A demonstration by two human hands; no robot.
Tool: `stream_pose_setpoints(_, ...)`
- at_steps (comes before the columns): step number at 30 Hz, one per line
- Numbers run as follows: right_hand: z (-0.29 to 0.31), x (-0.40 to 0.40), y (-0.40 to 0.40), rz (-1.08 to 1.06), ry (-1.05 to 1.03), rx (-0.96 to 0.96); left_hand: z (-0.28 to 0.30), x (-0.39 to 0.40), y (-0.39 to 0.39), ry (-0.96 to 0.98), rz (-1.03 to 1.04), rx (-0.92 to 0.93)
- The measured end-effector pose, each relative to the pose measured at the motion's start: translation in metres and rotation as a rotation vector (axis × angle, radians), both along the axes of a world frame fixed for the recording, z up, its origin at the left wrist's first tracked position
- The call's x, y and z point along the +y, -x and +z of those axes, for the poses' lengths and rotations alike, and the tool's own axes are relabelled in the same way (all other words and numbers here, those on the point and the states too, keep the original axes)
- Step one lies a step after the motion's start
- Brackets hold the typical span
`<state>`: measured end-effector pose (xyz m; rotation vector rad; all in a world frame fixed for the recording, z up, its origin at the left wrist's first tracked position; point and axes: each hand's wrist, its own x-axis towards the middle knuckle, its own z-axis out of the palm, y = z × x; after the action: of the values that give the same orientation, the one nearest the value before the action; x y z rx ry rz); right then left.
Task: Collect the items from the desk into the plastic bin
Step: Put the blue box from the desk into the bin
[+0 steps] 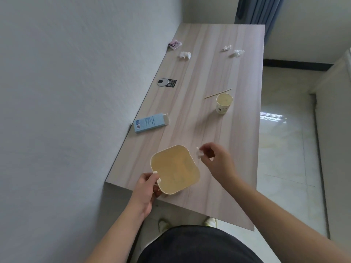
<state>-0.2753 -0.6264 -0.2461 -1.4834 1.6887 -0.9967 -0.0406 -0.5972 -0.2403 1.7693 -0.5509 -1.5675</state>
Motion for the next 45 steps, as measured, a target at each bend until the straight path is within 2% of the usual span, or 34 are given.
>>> stream_pose_setpoints(2, 0.019, 0.002, -0.018, 0.221, 0.029, 0.070, 0.000, 0.002, 0.003, -0.011, 0.016, -0.016)
stream_pose_setpoints(4, 0.027, 0.003, -0.035, 0.454, -0.023, 0.230, -0.002, 0.003, 0.002, -0.023, 0.030, -0.016)
stream_pose_setpoints(5, 0.027, 0.002, -0.042, 0.501, -0.048, 0.277, -0.003, 0.003, 0.000, -0.026, 0.039, -0.012)
stream_pose_setpoints(9, 0.031, -0.013, -0.054, 0.366, -0.001, 0.223, -0.004, -0.002, -0.019, -0.028, 0.085, -0.016)
stream_pose_setpoints(13, 0.028, -0.042, -0.057, 0.323, -0.002, 0.196, -0.005, -0.015, -0.046, -0.004, 0.142, 0.001)
stream_pose_setpoints(20, 0.002, -0.115, -0.086, 0.056, -0.273, 0.071, -0.002, -0.046, -0.099, 0.025, 0.126, 0.056)
stream_pose_setpoints(25, -0.025, -0.178, -0.104, -0.056, -0.419, 0.072, -0.003, -0.065, -0.129, 0.011, 0.090, 0.091)
stream_pose_setpoints(35, -0.080, -0.241, -0.134, -0.107, -0.626, 0.293, -0.018, -0.092, -0.157, 0.017, 0.137, 0.152)
stream_pose_setpoints(45, -0.094, -0.263, -0.145, -0.058, -0.703, 0.461, -0.028, -0.082, -0.168, 0.047, 0.151, 0.090)
